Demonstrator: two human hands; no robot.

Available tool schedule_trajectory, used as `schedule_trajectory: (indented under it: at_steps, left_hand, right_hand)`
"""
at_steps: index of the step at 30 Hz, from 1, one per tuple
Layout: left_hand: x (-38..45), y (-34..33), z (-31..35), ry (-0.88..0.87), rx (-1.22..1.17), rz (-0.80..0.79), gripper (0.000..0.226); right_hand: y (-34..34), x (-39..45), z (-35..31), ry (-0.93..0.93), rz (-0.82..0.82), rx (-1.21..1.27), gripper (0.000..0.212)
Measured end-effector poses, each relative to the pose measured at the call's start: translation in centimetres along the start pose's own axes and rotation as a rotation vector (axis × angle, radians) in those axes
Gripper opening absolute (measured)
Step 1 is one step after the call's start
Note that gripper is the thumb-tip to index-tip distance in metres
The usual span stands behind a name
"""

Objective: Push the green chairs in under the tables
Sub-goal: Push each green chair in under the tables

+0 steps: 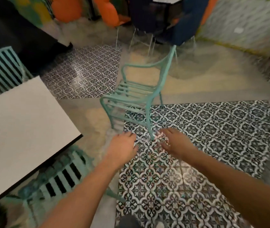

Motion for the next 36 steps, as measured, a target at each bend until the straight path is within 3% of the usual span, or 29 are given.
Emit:
schedule_trajectory:
  at_steps: [10, 21, 29, 36]
  left_hand:
    - [22.2, 1.5, 5.2, -0.004, -0.016, 0.106, 0.043]
    - [44.5, 3.6, 4.6, 0.101, -0.025, -0.024, 0.046]
    - [56.2, -0.6, 4.7, 0.412, -0.113, -0.189, 0.046]
    - [58.5, -2.4, 4.6, 0.790, -0.388, -0.309, 0.040]
  right_hand:
    - [6.1, 12.9, 14.4, -0.055, 0.042, -0.067, 0.063]
    - [15.1, 29.8, 26.1, -0.042, 0.055, -0.108, 0.064]
    - [15.5, 45.7, 35.3, 0.238, -0.051, -0.117, 0.064]
    - [16.0, 56.9, 37.7, 0.568, -0.188, -0.157, 0.069]
Point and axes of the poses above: each hand's wrist, its own x-axis towards the middle knuckle, its own y-axis out of the back of the hand, z = x × y, the point moved 1 cm from there along x, towards the middle knuckle, and after that the axes turned 2 degrees about -x, right-handed, at the moved point
